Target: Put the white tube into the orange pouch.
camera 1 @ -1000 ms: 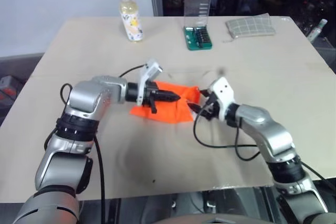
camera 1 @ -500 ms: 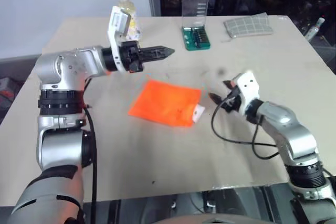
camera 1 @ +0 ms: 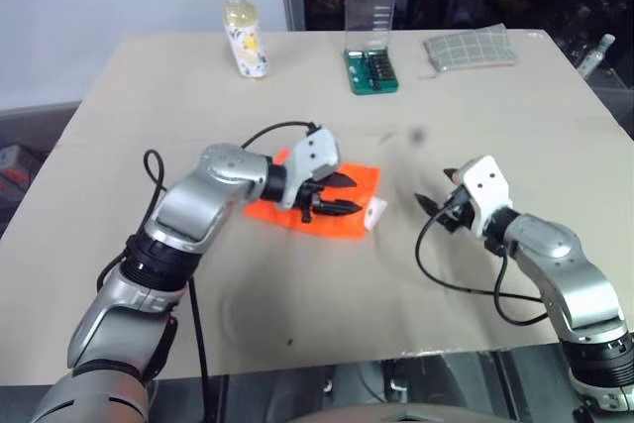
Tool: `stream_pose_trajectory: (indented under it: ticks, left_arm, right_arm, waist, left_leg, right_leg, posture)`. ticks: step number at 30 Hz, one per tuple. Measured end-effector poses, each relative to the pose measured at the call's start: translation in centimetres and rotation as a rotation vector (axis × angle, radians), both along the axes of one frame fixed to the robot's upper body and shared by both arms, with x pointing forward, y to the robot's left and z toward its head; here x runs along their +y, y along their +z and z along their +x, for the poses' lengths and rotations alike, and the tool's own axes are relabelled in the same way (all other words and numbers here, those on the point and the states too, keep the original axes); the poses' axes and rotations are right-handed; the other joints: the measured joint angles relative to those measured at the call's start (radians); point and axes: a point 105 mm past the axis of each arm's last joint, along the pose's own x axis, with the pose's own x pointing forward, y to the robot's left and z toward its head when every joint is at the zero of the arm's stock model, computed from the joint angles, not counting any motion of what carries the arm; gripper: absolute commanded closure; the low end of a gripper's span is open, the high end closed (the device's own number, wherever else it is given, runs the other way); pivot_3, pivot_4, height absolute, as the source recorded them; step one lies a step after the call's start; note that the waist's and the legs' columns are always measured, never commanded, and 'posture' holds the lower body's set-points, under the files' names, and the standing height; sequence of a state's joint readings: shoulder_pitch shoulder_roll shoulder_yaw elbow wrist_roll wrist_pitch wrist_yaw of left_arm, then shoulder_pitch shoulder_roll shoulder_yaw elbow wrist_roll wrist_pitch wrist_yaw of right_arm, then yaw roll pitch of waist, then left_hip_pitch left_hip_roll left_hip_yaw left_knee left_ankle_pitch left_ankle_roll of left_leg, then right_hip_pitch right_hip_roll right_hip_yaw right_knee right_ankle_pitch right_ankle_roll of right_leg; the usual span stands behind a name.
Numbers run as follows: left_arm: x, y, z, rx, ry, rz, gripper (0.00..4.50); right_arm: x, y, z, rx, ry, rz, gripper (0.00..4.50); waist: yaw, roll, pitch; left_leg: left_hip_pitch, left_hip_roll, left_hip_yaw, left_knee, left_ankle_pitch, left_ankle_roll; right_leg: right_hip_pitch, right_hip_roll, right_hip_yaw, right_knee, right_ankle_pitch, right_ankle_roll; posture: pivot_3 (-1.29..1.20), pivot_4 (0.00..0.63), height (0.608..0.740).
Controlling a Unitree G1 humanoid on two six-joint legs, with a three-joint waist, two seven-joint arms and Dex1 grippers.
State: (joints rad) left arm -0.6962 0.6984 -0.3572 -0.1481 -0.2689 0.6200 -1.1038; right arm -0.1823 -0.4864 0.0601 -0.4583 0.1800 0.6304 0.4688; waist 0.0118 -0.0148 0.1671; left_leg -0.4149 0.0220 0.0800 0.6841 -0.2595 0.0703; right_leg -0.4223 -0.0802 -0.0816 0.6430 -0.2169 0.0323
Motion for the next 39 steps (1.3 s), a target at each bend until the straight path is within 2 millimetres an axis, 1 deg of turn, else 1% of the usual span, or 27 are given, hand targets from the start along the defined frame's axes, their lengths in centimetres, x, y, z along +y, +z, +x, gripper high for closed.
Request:
stream_pose_trajectory:
  ticks: [3,7,9,11,12,13,15,16,17,21,26,27,29,30,31,32,33,34,35,36,39]
  left_arm:
    - [0.2,-0.6,0.1,-0.069,-0.049,0.094,2.01]
    - [0.6,-2.2,1.1,-0.119,-0.053,0.207,2.01]
    - [0.5,-3.0,1.4,-0.125,-0.06,0.235,2.01]
    - [0.0,-3.0,1.7,-0.149,-0.077,0.254,2.01]
    - [0.0,-3.1,1.9,-0.155,-0.078,0.261,2.51]
    - [-0.1,-3.1,2.1,-0.162,-0.083,0.264,2.81]
    - [-0.3,-3.1,2.2,-0.147,-0.094,0.256,3.77]
    - [-0.4,-3.2,2.1,-0.142,-0.096,0.254,3.77]
    - [-0.6,-3.2,1.9,-0.115,-0.104,0.235,4.27]
    - [-0.2,-2.7,1.9,-0.086,-0.096,0.186,4.27]
    - [0.1,-1.5,2.4,-0.082,-0.062,0.105,4.27]
    - [0.0,-1.1,2.4,-0.07,-0.061,0.053,4.27]
    - [-0.4,1.1,1.8,-0.036,-0.091,-0.158,4.27]
    - [-0.3,1.7,1.7,-0.034,-0.097,-0.197,4.27]
    - [0.3,2.5,1.5,-0.021,-0.109,-0.257,4.27]
    - [1.3,3.0,1.0,-0.005,-0.127,-0.294,4.27]
    - [2.1,3.2,0.7,0.007,-0.136,-0.311,4.27]
    - [3.4,3.2,0.1,0.034,-0.157,-0.338,4.27]
    - [4.0,3.1,-0.1,0.054,-0.164,-0.351,4.27]
    - [4.5,3.1,-0.3,0.072,-0.17,-0.365,4.27]
    - [5.0,2.9,-0.1,0.062,-0.167,-0.35,4.27]
  right_arm:
    - [-0.1,-0.3,-0.3,0.012,-0.006,-0.004,0.85]
    - [0.1,0.2,-0.5,-0.005,-0.006,-0.006,0.85]
    - [0.1,0.3,-0.6,-0.012,-0.009,-0.009,0.85]
    - [0.1,0.3,-0.6,-0.013,-0.013,-0.012,0.85]
    - [0.1,0.4,-0.7,-0.014,-0.013,-0.012,0.85]
    - [0.1,0.4,-0.9,-0.016,-0.015,-0.013,0.85]
    - [0.0,0.2,-1.0,-0.009,-0.024,-0.016,0.85]
    - [0.0,0.1,-1.0,-0.008,-0.025,-0.016,0.85]
    - [-0.1,0.0,-1.0,-0.007,-0.031,-0.017,0.85]
    - [-0.1,0.1,-1.1,-0.01,-0.036,-0.016,0.85]
    - [-0.2,0.0,-1.2,-0.007,-0.039,-0.016,0.85]
    - [-0.1,0.0,-1.1,-0.008,-0.037,-0.016,0.85]
    - [0.1,0.1,-1.1,-0.01,-0.029,-0.012,0.85]
    - [0.2,0.2,-1.1,-0.013,-0.025,-0.011,0.85]
    - [0.5,0.3,-1.0,-0.018,-0.012,-0.011,0.85]
    - [0.9,0.2,-0.8,-0.023,0.008,-0.015,0.85]
    - [1.2,0.0,-0.5,-0.023,0.024,-0.021,0.85]
    - [1.5,-0.4,0.0,-0.025,0.045,-0.041,0.85]
    - [1.5,-0.8,0.3,-0.016,0.047,-0.057,0.85]
    - [1.4,-1.4,0.9,-0.012,0.049,-0.081,0.85]
    - [1.6,-2.1,2.1,-0.03,0.06,-0.13,0.85]
  waist:
    - [0.001,0.0,0.0]
    - [0.002,0.0,0.0]
    - [0.003,0.0,0.0]
    - [0.005,0.0,0.0]
    - [0.004,0.0,-0.001]
    - [0.004,0.0,-0.001]
    - [0.003,0.0,-0.001]
    - [0.003,0.0,-0.001]
    - [0.003,0.0,-0.001]
    - [0.002,0.0,-0.001]
    - [0.002,0.0,-0.001]
    - [0.002,0.0,-0.001]
    - [0.001,-0.001,-0.001]
    - [0.001,-0.001,-0.001]
    - [-0.001,0.0,-0.001]
    - [-0.007,0.0,-0.001]
    - [-0.015,0.0,-0.001]
    - [-0.024,0.0,-0.001]
    - [-0.025,0.0,-0.001]
    - [-0.022,0.0,-0.001]
    - [-0.014,0.0,-0.001]
  left_leg:
    - [0.0,0.0,0.0,0.0,0.0,0.0]
    - [0.0,0.0,0.0,0.0,0.0,0.0]
    - [-0.001,0.0,0.0,0.0,0.0,0.0]
    - [-0.001,0.0,0.0,0.001,0.0,0.0]
    - [0.0,0.0,0.0,0.001,0.0,0.0]
    - [0.0,0.0,0.0,0.001,0.0,0.0]
    - [0.0,0.0,0.0,0.001,0.0,0.0]
    - [0.0,0.0,0.0,0.001,0.0,0.0]
    - [0.0,0.0,0.0,0.001,0.0,0.0]
    - [0.0,0.001,0.0,0.001,0.0,0.0]
    - [-0.001,0.0,0.0,0.001,0.0,0.0]
    - [-0.001,0.0,0.0,0.001,0.0,0.001]
    - [-0.001,0.001,0.0,0.002,0.0,0.0]
    - [-0.001,0.001,0.0,0.002,0.0,0.0]
    - [0.0,0.001,0.0,0.001,0.0,0.0]
    - [0.0,0.001,0.0,0.001,0.0,0.0]
    - [0.001,0.001,0.001,0.001,0.0,0.0]
    - [0.001,0.002,0.001,0.001,0.0,0.0]
    - [0.001,0.001,0.001,0.001,0.0,0.0]
    - [0.001,0.001,0.0,0.001,0.0,0.0]
    - [0.0,0.0,0.0,0.002,0.0,0.0]
  right_leg:
    - [0.0,0.0,0.0,0.0,0.0,0.0]
    - [0.0,0.001,0.0,0.0,0.0,0.0]
    - [0.0,0.001,0.0,0.0,0.0,0.0]
    - [0.0,0.0,0.0,0.0,0.0,0.0]
    - [0.0,0.0,0.0,0.0,0.0,0.0]
    - [0.0,0.0,0.0,0.0,0.0,0.0]
    - [0.0,0.0,0.0,0.0,0.0,0.0]
    - [0.0,0.0,0.0,0.0,0.0,0.001]
    - [0.0,0.0,0.0,0.0,0.0,0.001]
    - [0.0,0.001,0.0,0.0,0.0,0.0]
    - [0.0,0.001,0.0,0.0,0.0,0.0]
    - [0.0,0.0,0.0,0.0,0.0,0.0]
    - [0.0,0.0,0.0,0.0,0.0,0.0]
    - [0.0,0.0,0.0,0.0,0.0,0.0]
    - [0.0,0.001,0.0,0.0,0.0,0.0]
    - [0.0,0.001,0.001,0.0,0.0,0.0]
    - [0.0,0.001,0.001,0.0,0.0,0.0]
    - [0.0,0.002,0.001,0.001,0.0,0.0]
    - [0.0,0.001,0.0,0.001,0.0,0.0]
    - [0.0,0.001,-0.001,0.001,0.0,0.0]
    - [0.001,0.0,-0.001,0.001,0.0,0.0]
  posture:
    - [0.0,0.15,0.74]
    - [0.0,0.15,0.74]
    - [0.0,0.15,0.74]
    - [0.0,0.15,0.74]
    - [0.0,0.15,0.74]
    - [0.0,0.15,0.74]
    - [0.0,0.15,0.74]
    - [0.0,0.15,0.74]
    - [0.0,0.15,0.74]
    - [0.0,0.15,0.74]
    - [0.0,0.15,0.74]
    - [0.0,0.15,0.74]
    - [0.0,0.15,0.74]
    - [0.0,0.15,0.74]
    - [0.0,0.15,0.74]
    - [0.0,0.15,0.74]
    - [0.0,0.15,0.74]
    - [0.0,0.15,0.74]
    - [0.0,0.15,0.74]
    - [0.0,0.15,0.74]
    - [0.0,0.15,0.74]
